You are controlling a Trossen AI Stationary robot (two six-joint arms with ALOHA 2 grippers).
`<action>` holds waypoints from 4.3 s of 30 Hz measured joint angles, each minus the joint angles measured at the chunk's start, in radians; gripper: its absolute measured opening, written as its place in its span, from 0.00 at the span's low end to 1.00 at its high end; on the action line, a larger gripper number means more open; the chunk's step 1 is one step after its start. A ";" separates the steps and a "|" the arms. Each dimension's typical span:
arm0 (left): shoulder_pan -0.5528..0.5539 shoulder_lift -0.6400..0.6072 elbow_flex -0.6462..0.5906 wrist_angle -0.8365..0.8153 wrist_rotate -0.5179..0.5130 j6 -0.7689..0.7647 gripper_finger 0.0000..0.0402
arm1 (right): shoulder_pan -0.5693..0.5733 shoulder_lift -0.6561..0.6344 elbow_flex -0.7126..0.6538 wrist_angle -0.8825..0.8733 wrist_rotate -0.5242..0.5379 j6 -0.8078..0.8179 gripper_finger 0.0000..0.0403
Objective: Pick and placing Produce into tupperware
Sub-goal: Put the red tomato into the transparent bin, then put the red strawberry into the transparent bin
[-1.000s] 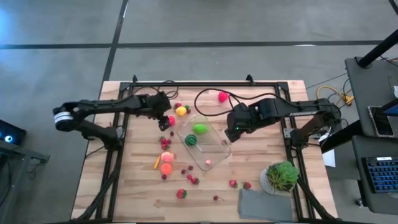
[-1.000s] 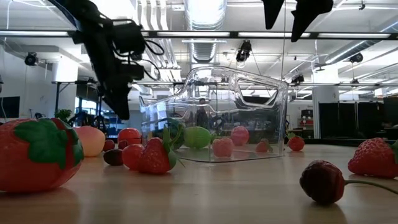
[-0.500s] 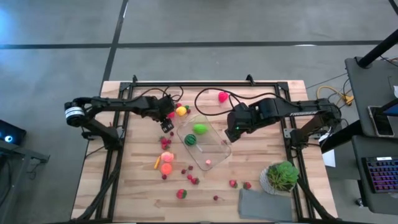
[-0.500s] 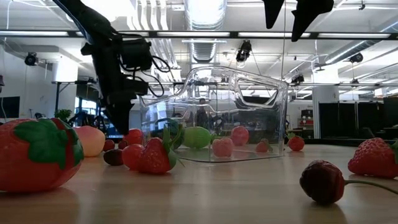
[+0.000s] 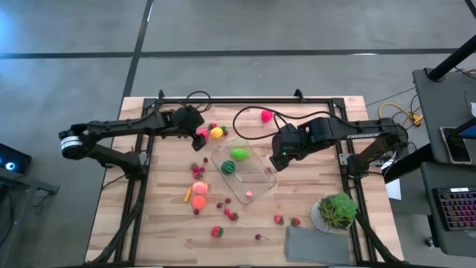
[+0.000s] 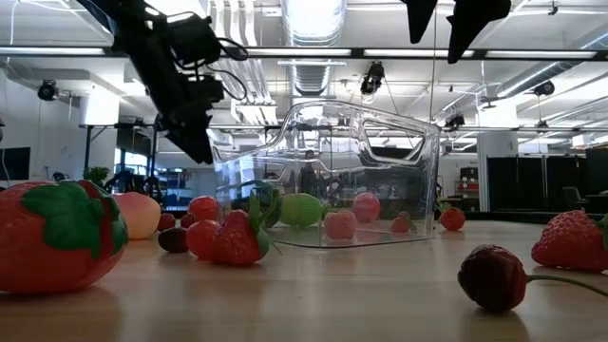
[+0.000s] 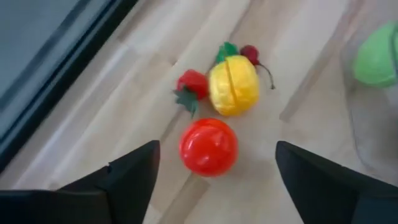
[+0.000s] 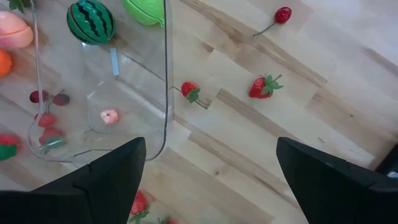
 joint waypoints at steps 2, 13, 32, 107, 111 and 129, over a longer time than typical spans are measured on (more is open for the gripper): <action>-0.001 -0.003 -0.007 0.017 0.064 0.115 0.79 | 0.000 0.000 -0.001 -0.004 0.000 -0.007 0.88; 0.023 0.070 -0.041 0.039 0.119 0.345 0.80 | 0.000 -0.033 -0.002 -0.014 0.013 -0.021 0.87; 0.050 0.096 -0.037 0.089 0.103 0.373 0.80 | -0.054 -0.105 -0.003 0.002 0.026 -0.336 0.87; -0.199 0.046 0.160 0.187 0.264 0.134 0.60 | -0.092 -0.151 -0.008 0.111 0.071 -0.373 0.87; -0.218 0.107 0.161 0.270 0.264 0.133 0.60 | -0.092 -0.150 -0.012 0.110 0.046 -0.365 0.87; -0.272 0.265 0.160 0.266 0.317 -0.113 0.69 | -0.088 -0.148 -0.039 0.110 0.044 -0.319 0.87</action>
